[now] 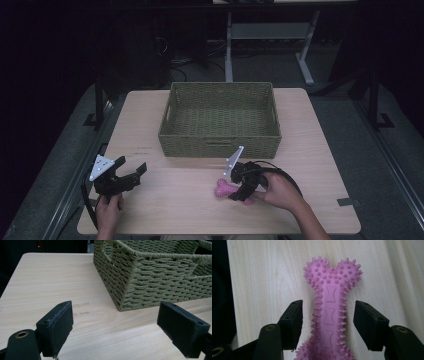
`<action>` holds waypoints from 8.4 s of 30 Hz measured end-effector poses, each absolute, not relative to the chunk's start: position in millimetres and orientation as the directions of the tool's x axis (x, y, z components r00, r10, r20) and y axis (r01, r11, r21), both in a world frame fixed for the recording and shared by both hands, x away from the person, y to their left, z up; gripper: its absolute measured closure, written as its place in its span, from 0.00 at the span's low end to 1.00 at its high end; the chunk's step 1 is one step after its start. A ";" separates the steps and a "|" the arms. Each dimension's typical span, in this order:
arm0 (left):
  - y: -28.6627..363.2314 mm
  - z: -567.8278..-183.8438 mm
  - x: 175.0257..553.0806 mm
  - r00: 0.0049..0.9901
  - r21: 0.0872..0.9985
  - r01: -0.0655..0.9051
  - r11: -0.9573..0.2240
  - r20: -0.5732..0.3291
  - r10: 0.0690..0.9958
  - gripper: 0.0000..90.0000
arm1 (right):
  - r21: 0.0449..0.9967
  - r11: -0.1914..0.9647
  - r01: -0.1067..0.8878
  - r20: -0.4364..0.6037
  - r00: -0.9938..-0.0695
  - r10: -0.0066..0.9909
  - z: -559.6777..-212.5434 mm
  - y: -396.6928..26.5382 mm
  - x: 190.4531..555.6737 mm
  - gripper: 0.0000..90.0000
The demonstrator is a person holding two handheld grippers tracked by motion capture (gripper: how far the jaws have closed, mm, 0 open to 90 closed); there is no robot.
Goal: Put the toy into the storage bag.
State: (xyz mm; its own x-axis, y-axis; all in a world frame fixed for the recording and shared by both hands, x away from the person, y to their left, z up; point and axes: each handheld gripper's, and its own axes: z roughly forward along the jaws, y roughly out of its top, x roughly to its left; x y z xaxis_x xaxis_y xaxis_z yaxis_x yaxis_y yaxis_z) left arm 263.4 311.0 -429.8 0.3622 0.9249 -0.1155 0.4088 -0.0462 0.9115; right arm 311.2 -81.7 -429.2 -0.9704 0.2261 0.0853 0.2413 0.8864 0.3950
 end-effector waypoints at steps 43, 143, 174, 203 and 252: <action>312.7 -429.4 263.1 0.357 0.914 0.405 -0.036 -0.122 0.926 0.14 | 0.432 0.877 0.211 0.080 -0.977 0.195 -408.9 -89.4 321.1 0.64; 320.8 -430.9 265.9 0.341 0.913 0.407 0.008 -0.160 0.926 0.14 | 0.381 0.889 0.255 0.117 -0.967 0.227 -307.6 -89.1 486.1 0.64; 320.4 -430.5 264.9 0.339 0.914 0.406 0.011 -0.162 0.927 0.14 | 0.305 0.900 0.312 0.199 -0.945 0.260 -363.5 -88.1 501.9 0.64; 319.1 -430.2 264.4 0.346 0.913 0.407 0.003 -0.158 0.925 0.14 | 0.314 0.871 0.379 0.245 -0.918 0.311 -379.8 -97.0 501.6 0.58; 317.1 -430.3 263.3 0.347 0.913 0.408 -0.006 -0.149 0.926 0.14 | 0.468 0.799 0.377 0.159 -0.926 0.343 -306.2 -133.5 460.1 0.45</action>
State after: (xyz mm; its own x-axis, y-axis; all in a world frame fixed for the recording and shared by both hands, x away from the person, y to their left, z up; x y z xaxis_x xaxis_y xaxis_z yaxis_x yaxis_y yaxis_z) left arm 263.3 317.1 -430.3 0.3470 0.9260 -0.1485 0.4079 -0.0064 0.9130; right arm 460.1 -133.5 -306.2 -0.9257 0.3434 0.1589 0.3768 0.7993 0.4681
